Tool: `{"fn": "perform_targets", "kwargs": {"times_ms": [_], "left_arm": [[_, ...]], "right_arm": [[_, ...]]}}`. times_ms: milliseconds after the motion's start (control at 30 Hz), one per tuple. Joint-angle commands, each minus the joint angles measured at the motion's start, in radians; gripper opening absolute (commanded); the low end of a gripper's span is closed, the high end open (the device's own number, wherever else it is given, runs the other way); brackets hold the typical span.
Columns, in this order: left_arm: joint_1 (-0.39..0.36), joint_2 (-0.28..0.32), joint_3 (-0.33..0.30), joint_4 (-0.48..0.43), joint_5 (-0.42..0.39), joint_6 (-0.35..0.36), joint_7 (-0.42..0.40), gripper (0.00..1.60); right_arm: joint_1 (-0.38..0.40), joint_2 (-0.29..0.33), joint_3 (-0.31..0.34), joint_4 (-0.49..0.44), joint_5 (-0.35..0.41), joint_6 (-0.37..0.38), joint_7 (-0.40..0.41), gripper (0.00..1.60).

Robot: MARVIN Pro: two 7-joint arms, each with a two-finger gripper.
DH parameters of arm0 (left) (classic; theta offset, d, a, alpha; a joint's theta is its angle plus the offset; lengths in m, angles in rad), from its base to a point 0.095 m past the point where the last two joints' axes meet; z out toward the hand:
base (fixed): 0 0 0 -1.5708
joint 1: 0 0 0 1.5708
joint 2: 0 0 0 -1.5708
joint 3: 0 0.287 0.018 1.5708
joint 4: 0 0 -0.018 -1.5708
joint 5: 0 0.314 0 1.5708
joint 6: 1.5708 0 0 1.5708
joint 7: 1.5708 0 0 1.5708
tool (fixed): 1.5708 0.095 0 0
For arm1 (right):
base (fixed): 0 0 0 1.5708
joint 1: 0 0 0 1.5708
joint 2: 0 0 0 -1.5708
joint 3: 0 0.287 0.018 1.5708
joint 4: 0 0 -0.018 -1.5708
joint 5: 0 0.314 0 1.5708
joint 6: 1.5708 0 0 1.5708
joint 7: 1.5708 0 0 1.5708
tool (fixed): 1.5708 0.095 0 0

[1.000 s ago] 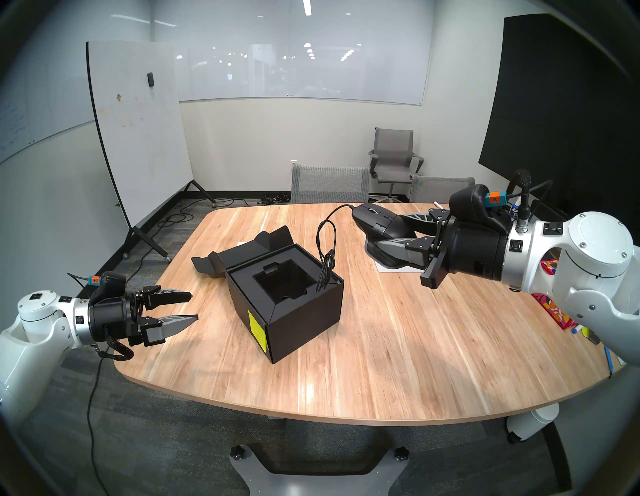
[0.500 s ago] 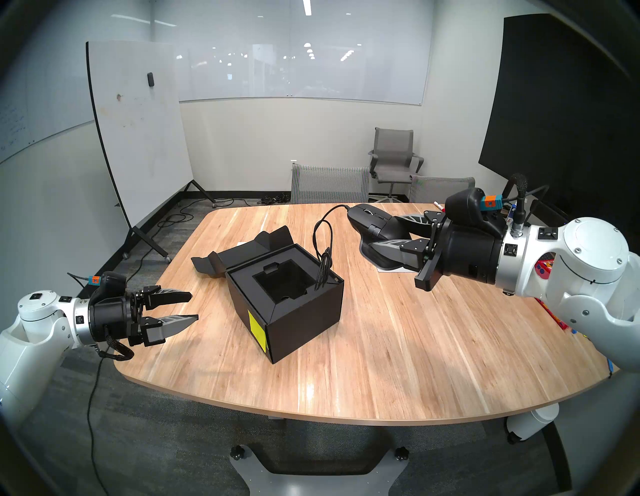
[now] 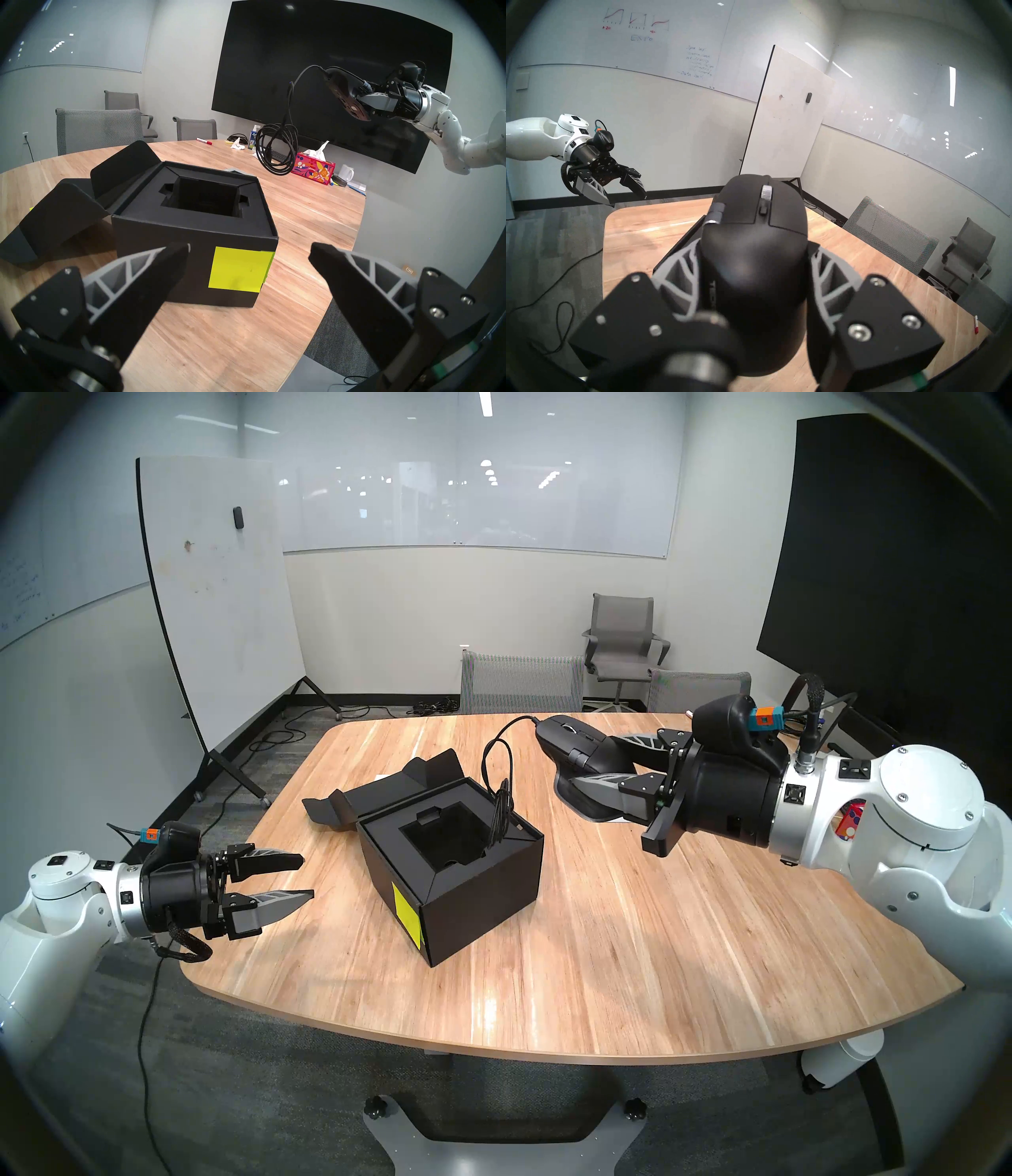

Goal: Open the box and place the mouse inside

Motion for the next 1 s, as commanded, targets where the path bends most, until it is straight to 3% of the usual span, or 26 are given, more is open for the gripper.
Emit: {"fn": "perform_targets", "kwargs": {"times_ms": [0, 967], "left_arm": [[-0.002, 0.000, -0.005, -0.002, -0.002, 0.000, -0.001, 1.60], [-0.009, 0.001, 0.005, 0.003, 0.005, -0.002, -0.001, 1.60]], "right_arm": [[0.053, -0.054, -0.023, 0.010, -0.013, -0.001, 0.007, 0.00], [0.187, -0.269, -0.227, 0.123, -0.098, 0.026, 0.054, 0.00]]}}
